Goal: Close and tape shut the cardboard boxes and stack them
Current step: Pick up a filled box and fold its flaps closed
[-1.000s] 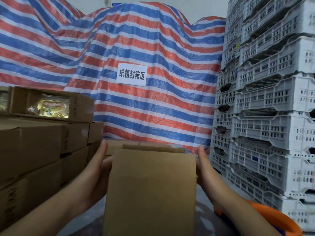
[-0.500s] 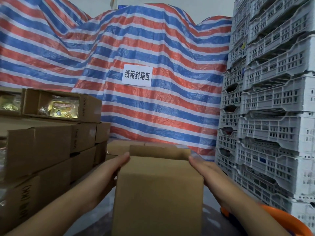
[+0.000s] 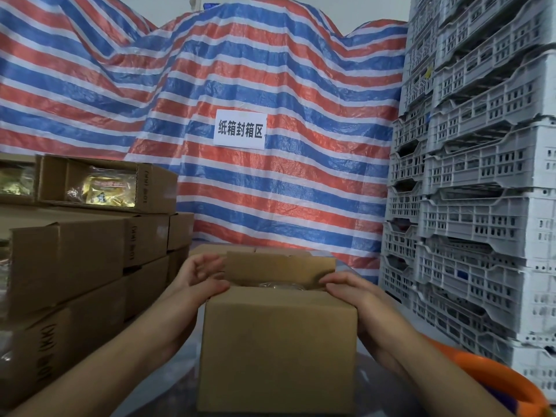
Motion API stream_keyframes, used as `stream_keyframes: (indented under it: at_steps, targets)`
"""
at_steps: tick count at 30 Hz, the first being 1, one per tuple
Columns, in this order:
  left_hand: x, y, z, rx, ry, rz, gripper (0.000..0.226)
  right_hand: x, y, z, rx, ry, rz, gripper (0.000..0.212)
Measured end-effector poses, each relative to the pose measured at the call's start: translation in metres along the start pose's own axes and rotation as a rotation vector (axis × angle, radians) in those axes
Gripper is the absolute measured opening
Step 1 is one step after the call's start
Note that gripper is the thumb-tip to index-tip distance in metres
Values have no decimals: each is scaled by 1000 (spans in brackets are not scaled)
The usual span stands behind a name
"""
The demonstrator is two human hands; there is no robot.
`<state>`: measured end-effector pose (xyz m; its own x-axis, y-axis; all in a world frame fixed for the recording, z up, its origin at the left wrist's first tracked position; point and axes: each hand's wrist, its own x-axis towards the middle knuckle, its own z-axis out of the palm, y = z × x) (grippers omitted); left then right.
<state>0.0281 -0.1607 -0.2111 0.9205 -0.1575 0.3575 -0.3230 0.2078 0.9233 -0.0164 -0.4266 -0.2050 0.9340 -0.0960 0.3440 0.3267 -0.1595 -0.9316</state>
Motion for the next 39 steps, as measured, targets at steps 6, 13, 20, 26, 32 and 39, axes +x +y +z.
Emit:
stream_keyframes:
  at_steps: [6, 13, 20, 26, 32, 39]
  targets:
    - [1, 2, -3, -11, -29, 40, 72, 10, 10, 0, 262, 42, -83, 56]
    - [1, 3, -4, 18, -2, 81, 59, 9, 8, 0, 248, 27, -182, 57]
    - [4, -5, -7, 161, 21, 128, 19, 7, 7, 0, 220, 34, -161, 27]
    - [4, -11, -9, 122, -9, 167, 20, 8, 10, -1, 196, 36, -159, 23]
    - [9, 1, -19, 79, 293, 213, 49, 9, 14, -1, 201, 34, -173, 21]
    - [14, 40, 18, 456, 171, 344, 29, 10, 15, 0, 197, 27, -171, 22]
